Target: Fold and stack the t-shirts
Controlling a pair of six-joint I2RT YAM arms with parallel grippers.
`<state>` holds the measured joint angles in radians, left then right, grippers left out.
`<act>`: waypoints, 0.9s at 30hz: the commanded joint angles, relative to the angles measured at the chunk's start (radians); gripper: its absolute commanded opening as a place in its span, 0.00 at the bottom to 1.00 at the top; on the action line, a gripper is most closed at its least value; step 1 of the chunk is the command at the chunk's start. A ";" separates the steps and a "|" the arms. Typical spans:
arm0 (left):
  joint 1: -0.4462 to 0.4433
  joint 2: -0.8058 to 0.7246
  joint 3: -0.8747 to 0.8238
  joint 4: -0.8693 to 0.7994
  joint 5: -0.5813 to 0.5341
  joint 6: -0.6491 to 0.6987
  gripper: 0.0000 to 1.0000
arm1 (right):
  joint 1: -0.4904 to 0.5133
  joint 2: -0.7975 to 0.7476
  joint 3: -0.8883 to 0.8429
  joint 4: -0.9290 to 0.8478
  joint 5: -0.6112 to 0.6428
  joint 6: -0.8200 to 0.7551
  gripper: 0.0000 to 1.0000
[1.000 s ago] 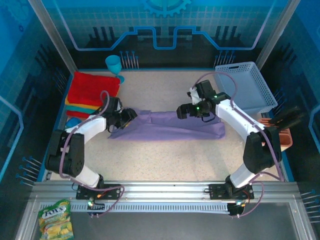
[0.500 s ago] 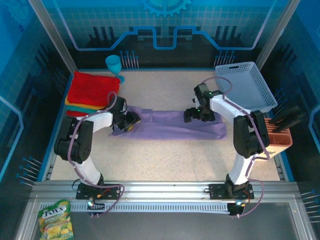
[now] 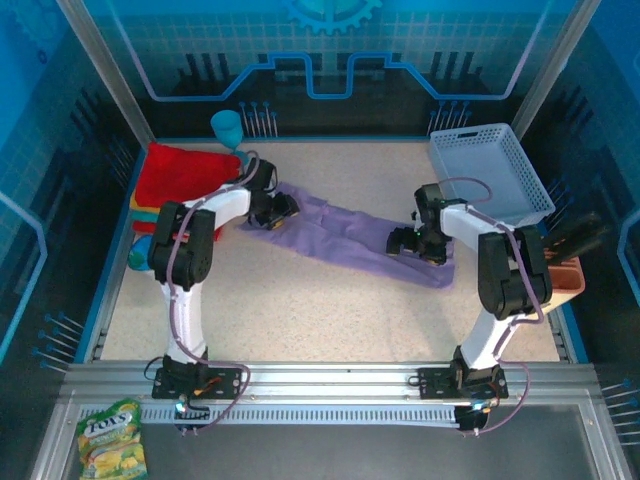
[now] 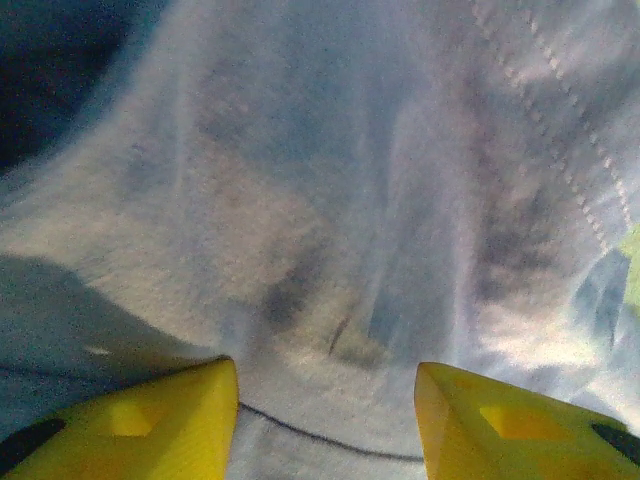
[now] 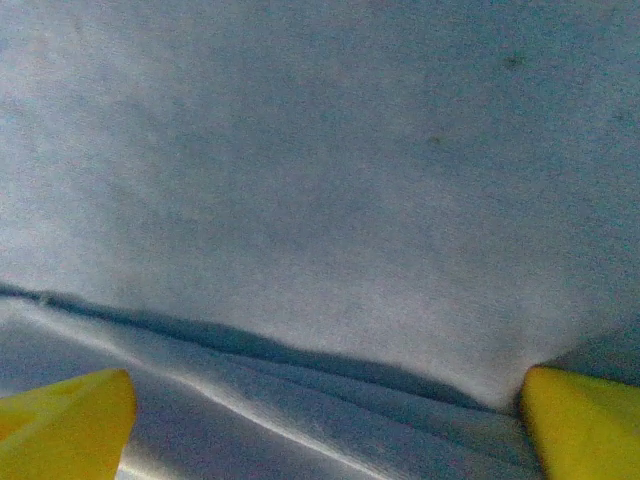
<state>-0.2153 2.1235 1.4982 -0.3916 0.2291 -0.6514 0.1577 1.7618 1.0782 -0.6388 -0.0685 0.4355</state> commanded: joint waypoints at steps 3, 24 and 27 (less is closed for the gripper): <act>-0.024 0.176 0.273 -0.201 0.021 0.078 0.50 | 0.015 -0.047 -0.098 0.005 -0.133 0.076 1.00; -0.006 0.550 1.043 -0.448 0.127 0.131 0.53 | 0.508 -0.236 -0.349 0.369 -0.117 0.696 1.00; 0.006 0.502 1.003 -0.444 0.156 0.139 0.53 | 0.543 -0.279 -0.336 0.294 -0.064 0.690 1.00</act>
<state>-0.2283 2.6640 2.5042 -0.8093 0.3286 -0.5385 0.6716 1.5143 0.7597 -0.2771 -0.1829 1.0531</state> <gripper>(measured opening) 0.527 0.996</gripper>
